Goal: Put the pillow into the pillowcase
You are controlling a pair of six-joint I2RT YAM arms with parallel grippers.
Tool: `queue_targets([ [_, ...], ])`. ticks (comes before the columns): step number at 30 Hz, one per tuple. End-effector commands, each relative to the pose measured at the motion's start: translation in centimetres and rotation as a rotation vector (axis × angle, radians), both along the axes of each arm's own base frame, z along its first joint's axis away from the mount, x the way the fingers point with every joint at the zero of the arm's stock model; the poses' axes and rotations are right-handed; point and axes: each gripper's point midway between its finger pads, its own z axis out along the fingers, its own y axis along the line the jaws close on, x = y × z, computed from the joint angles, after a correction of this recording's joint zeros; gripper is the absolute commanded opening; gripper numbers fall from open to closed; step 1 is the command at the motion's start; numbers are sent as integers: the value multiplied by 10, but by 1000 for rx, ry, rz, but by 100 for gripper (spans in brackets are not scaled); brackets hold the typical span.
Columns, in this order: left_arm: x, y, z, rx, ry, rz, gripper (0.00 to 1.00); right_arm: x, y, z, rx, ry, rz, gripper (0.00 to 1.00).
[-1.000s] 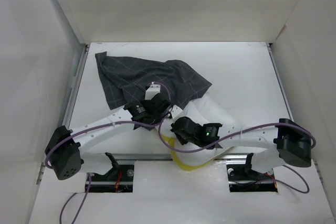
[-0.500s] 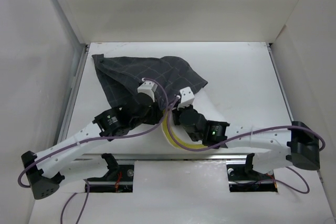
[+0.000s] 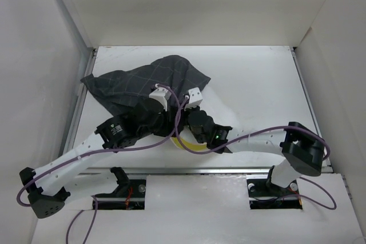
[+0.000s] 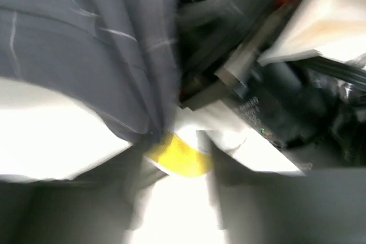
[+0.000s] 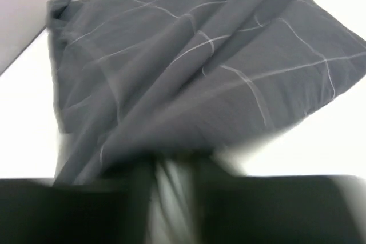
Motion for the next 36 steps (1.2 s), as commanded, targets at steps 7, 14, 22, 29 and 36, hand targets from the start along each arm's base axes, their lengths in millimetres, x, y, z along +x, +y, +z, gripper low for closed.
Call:
queue_targets([
  [7,10,-2,41,-40,-75,57,100,-2,-10,31,28,45,64,98],
  [14,76,-22,27,54,-141,170,100,39,-68,1,63,252,-7,96],
  [22,204,-69,29,300,-240,168,100,83,-177,-34,115,397,-138,96],
  [29,285,-134,-1,456,-312,-15,100,80,-217,-50,115,429,-133,96],
  [36,344,-136,-55,653,-422,96,100,54,-208,-50,112,397,4,96],
])
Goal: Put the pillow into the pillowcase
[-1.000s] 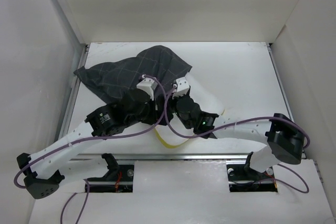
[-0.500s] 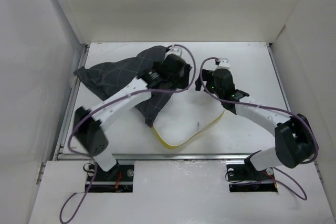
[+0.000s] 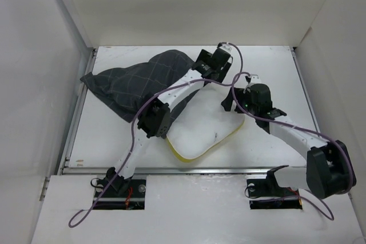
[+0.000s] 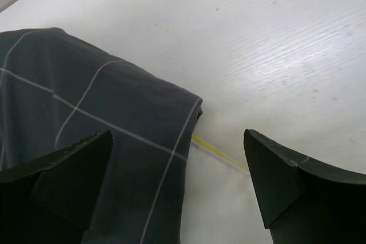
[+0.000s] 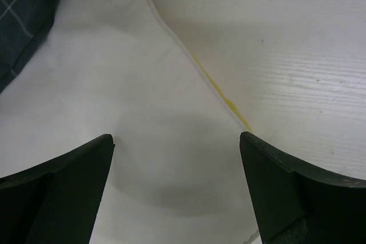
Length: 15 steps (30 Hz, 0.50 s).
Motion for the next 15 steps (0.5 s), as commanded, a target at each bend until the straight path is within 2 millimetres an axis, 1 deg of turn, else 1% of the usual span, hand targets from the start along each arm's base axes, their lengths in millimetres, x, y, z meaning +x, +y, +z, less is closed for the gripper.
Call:
queue_targets([
  [1,30,9,15,85,-147,43,100,-8,13,25,42,-97,104,96],
  [2,35,16,13,132,-172,65,100,-13,9,21,31,-81,93,96],
  [3,39,18,6,159,-180,82,100,-15,8,28,25,-104,100,96],
  [5,43,25,9,192,-208,114,100,-18,7,32,27,-110,100,96],
  [6,46,31,8,230,-228,145,100,-18,6,37,11,-133,111,96],
  [7,47,34,4,247,-236,156,100,-20,8,37,10,-136,134,96],
  [8,48,37,8,259,-252,174,90,-20,11,39,12,-147,155,96],
  [9,48,39,5,266,-256,185,81,-21,15,42,10,-165,187,96],
  [10,50,39,0,276,-256,180,71,-19,18,37,-13,-162,223,96],
  [11,50,39,1,286,-256,175,62,-19,23,34,-7,-153,256,96],
  [12,51,37,3,274,-265,177,51,-15,27,37,-8,-156,280,98],
  [13,51,37,3,274,-265,177,23,-12,30,21,-20,-114,298,98],
  [14,52,36,4,254,-273,186,11,-6,32,18,-21,-106,298,100],
  [15,54,34,9,238,-287,190,0,0,37,18,-17,-113,325,100],
])
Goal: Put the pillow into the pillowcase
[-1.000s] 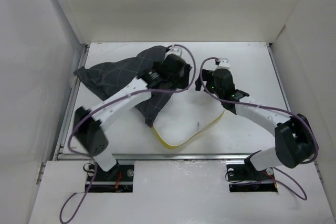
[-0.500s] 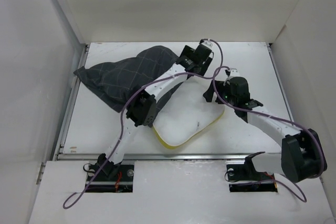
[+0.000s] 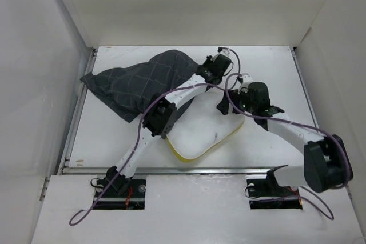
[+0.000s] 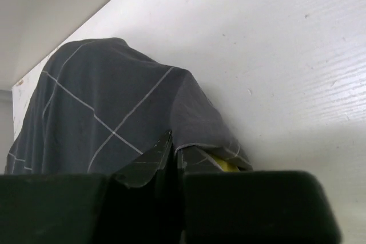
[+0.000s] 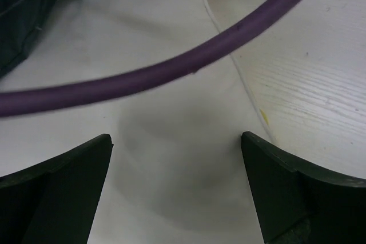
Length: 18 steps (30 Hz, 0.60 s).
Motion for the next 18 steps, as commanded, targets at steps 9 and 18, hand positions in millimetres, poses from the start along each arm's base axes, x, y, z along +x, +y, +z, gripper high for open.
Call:
queue_targets([
  [9,-2,-42,100,-300,-69,-182,0,58,68,-5,104,-116,308,0],
  [18,-95,-84,194,-471,7,-517,0,38,72,125,261,-550,331,0],
])
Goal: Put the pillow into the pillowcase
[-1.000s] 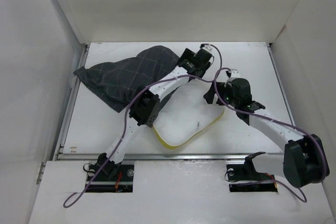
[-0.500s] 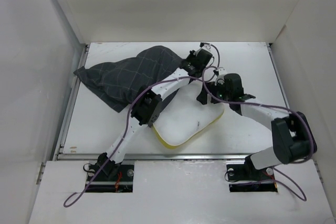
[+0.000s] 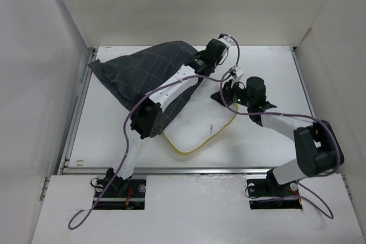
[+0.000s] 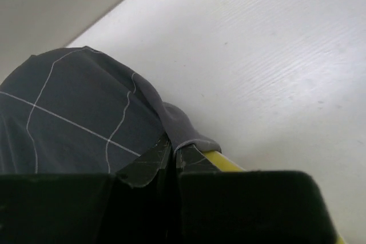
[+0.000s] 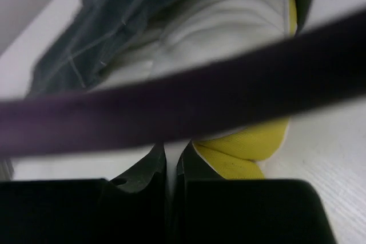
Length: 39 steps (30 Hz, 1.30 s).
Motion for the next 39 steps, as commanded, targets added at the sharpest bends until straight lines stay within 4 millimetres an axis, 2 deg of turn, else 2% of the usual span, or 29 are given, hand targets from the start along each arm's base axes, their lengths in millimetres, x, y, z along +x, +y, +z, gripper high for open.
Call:
queue_targets([
  [1,-82,-56,138,-271,-85,-275,0,-3,6,131,178,-419,13,0],
  [2,-101,-55,150,-279,-84,-304,0,-6,2,137,182,-434,-5,0],
  [3,-109,-54,155,-282,-85,-313,0,-4,-6,142,185,-457,-64,0],
  [4,-119,-55,157,-285,-77,-336,0,-6,-10,148,189,-472,-83,0],
  [5,-136,-55,160,-287,-67,-366,0,-7,-19,163,203,-512,-137,0],
  [7,-156,-61,158,-296,-36,-432,0,-8,-26,173,210,-536,-158,0],
  [9,-188,-74,160,-327,12,-534,0,-4,-31,173,213,-531,-183,0],
  [10,-199,-80,152,-328,51,-565,0,-1,-34,179,218,-542,-211,0],
  [11,-213,-86,157,-354,67,-609,0,4,-35,174,218,-522,-225,0],
  [12,-229,-94,154,-349,89,-648,0,7,-34,169,215,-517,-226,0],
  [14,-244,-96,146,-340,123,-663,0,11,-39,176,240,-545,-253,0],
  [16,-256,-100,138,-345,144,-683,0,12,-35,172,279,-525,-243,0],
  [18,-256,-99,125,-333,163,-667,0,5,-33,183,315,-554,-219,0],
  [19,-250,-103,108,-324,192,-629,0,0,-32,188,328,-559,-206,0],
  [20,-246,-104,101,-314,196,-601,0,-6,-31,195,335,-577,-187,0],
  [21,-232,-101,87,-289,196,-540,0,-17,-34,209,331,-613,-177,0],
  [23,-215,-97,78,-281,192,-477,0,-30,-39,216,316,-639,-178,0],
  [24,-212,-96,78,-280,199,-474,0,-30,-43,203,280,-597,-199,0],
  [26,-219,-105,87,-321,239,-532,0,-34,-53,214,272,-622,-249,0],
  [28,-232,-112,90,-333,262,-581,0,-26,-62,208,265,-603,-315,0],
  [29,-243,-112,108,-352,242,-620,0,-25,-63,208,265,-603,-325,0],
  [30,-259,-117,107,-349,247,-648,0,-20,-64,202,271,-577,-342,0],
  [33,-296,-117,127,-416,270,-751,0,-5,-68,184,298,-522,-408,0],
  [35,-308,-116,138,-477,287,-783,0,4,-75,178,308,-514,-467,0],
  [36,-316,-112,149,-511,293,-803,0,12,-77,167,308,-475,-495,0],
  [37,-319,-110,140,-503,309,-807,0,16,-80,165,315,-467,-520,0],
  [39,-320,-108,137,-511,312,-804,0,26,-84,158,324,-439,-568,0],
])
